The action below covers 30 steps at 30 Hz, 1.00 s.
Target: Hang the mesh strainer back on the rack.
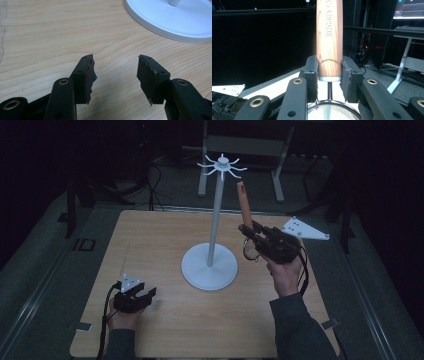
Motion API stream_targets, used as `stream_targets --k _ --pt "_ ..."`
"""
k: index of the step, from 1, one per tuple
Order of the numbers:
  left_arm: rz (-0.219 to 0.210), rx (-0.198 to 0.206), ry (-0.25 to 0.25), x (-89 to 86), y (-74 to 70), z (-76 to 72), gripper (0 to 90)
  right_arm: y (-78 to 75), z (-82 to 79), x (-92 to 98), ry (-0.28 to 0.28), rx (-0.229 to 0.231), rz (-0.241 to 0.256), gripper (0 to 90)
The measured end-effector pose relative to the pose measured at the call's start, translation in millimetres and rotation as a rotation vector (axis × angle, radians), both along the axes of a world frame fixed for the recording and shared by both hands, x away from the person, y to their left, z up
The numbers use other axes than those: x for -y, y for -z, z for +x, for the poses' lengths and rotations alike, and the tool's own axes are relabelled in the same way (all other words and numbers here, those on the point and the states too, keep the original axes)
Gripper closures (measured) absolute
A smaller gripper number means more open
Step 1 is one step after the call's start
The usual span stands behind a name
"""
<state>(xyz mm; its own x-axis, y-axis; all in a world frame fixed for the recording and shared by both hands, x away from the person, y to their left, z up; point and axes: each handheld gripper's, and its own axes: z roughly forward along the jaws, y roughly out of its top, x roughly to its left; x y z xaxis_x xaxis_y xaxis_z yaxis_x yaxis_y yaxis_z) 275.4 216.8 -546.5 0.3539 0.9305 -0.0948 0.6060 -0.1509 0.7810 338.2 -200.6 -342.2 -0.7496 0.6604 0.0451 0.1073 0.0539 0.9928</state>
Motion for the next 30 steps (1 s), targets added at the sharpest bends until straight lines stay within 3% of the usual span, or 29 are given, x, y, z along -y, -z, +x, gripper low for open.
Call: stream_targets --k 14,30 --pt "-0.001 0.0 -0.004 -0.5 -0.4 -0.3 47.7 -10.5 3.5 -2.7 0.013 0.017 0.056 69.5" --pt "-0.002 -0.001 -0.005 -0.6 0.0 0.5 47.6 -10.6 12.0 -9.9 0.02 0.004 0.071 69.5"
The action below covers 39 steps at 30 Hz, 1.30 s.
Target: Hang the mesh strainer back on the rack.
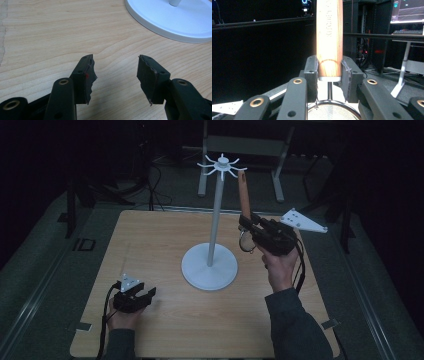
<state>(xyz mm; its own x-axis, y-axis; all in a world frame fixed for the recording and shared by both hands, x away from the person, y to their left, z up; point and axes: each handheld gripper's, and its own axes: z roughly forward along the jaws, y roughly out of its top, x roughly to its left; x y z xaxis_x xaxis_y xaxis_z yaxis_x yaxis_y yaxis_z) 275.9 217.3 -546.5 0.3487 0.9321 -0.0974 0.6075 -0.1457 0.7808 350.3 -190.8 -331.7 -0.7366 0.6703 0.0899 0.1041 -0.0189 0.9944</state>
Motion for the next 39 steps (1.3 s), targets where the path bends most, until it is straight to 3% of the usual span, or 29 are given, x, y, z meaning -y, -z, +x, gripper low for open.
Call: stream_targets --k 34,39 --pt "-0.004 -0.006 -0.003 -0.9 0.1 0.7 47.4 1.8 13.7 -13.1 -0.006 -0.042 -0.019 68.7" --pt "-0.006 -0.004 -0.004 -1.2 -0.1 0.6 47.5 4.4 13.4 -10.8 0.013 -0.043 -0.012 57.2"
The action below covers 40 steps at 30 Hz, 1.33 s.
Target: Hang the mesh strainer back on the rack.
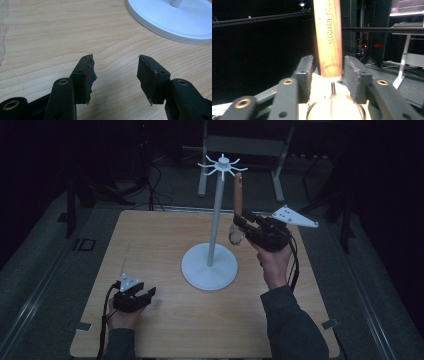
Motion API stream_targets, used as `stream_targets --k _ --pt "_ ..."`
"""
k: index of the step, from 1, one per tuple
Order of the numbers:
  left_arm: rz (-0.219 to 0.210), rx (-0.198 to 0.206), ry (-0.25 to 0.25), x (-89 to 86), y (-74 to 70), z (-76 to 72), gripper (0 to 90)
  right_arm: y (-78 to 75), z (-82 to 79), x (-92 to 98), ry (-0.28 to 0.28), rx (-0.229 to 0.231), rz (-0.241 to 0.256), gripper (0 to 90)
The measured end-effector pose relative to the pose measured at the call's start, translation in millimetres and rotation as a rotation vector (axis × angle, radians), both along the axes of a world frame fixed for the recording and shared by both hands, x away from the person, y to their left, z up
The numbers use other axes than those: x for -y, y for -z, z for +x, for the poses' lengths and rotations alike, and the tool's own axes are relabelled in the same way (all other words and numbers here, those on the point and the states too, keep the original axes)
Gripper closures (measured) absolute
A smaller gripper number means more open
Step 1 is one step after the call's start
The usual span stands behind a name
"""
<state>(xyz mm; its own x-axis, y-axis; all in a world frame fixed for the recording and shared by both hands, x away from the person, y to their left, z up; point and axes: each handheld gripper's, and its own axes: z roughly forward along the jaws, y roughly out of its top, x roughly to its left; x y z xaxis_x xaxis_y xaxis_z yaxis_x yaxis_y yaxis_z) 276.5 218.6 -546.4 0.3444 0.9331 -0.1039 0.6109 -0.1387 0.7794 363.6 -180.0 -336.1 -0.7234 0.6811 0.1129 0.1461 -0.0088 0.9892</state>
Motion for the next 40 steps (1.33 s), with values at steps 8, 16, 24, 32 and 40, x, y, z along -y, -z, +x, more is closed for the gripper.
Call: stream_targets --k 8,16,24,32,40 --pt "0.0 0.0 0.0 -0.2 -0.3 0.2 47.4 1.0 -2.9 2.8 0.026 -0.003 -0.034 46.3" --pt "-0.002 0.002 0.0 0.0 -0.3 0.4 47.5 4.3 -5.9 3.6 0.039 -0.008 -0.107 39.7" --pt "-0.001 0.002 -0.001 0.2 -0.2 0.5 47.4 9.5 -7.2 4.2 0.041 -0.029 -0.168 37.9" --pt "0.0 0.003 0.0 0.3 -0.2 0.7 47.5 23.2 -4.6 9.1 0.055 -0.082 -0.237 37.5" --pt "0.002 0.004 -0.001 0.3 -0.2 0.8 47.5 40.2 -1.4 17.4 0.07 -0.134 -0.282 37.2"
